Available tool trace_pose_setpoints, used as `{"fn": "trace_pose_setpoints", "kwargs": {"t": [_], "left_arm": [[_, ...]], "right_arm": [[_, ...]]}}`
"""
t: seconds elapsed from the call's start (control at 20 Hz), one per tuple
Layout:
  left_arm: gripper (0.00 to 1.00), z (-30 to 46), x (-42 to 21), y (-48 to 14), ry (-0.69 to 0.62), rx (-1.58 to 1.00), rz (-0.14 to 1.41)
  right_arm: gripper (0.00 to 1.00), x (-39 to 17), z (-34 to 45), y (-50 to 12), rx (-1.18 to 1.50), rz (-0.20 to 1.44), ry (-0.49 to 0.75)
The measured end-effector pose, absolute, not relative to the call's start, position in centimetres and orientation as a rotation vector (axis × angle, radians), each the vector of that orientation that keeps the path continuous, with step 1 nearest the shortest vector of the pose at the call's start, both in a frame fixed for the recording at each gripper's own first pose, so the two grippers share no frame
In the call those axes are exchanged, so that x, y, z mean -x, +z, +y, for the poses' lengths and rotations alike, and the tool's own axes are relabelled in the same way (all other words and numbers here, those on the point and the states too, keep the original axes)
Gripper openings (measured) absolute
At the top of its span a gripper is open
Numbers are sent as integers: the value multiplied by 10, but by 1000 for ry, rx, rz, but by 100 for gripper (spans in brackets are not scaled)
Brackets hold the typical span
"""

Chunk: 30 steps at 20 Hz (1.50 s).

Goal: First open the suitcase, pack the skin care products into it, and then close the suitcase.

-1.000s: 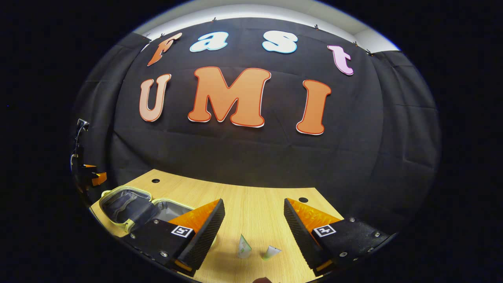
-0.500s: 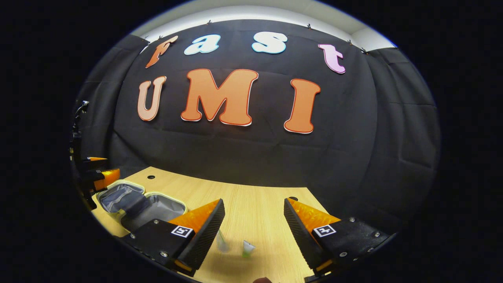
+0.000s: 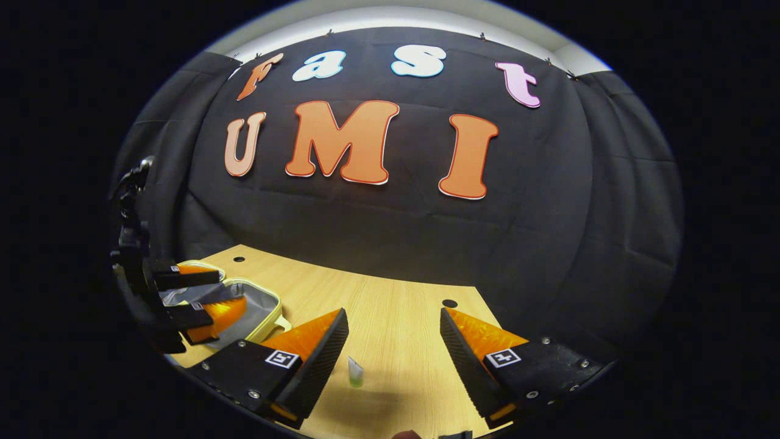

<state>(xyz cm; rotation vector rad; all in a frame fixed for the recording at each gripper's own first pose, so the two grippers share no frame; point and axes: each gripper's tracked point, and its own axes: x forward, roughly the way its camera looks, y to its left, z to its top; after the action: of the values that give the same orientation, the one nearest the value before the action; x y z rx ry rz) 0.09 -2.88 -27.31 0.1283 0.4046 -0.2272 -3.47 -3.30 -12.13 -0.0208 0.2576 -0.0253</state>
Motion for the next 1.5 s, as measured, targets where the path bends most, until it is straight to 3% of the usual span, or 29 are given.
{"fn": "trace_pose_setpoints", "kwargs": {"t": [0.6,0.75,0.8,0.85,0.9,1.0,1.2,1.5], "left_arm": [[98,-135,18,-402,-289,-126,548],[91,-142,6,-431,-288,-89,592],[83,-146,3,-437,-304,-72,601],[81,-148,1,-439,-309,-70,602],[66,-151,-5,-434,-322,-71,567],[50,-153,-12,-432,-336,-84,549],[46,-144,-6,-398,-310,-126,533],[47,-90,-19,-309,-158,-67,492]], "right_arm": [[96,32,-48,-183,42,303,127],[96,33,-52,-203,59,313,149],[96,32,-53,-212,62,321,149],[96,34,-53,-222,57,339,155],[96,37,-51,-230,47,353,167],[96,37,-47,-249,42,389,196],[96,42,-35,-275,70,451,270],[96,29,-4,-298,34,534,381]]}}
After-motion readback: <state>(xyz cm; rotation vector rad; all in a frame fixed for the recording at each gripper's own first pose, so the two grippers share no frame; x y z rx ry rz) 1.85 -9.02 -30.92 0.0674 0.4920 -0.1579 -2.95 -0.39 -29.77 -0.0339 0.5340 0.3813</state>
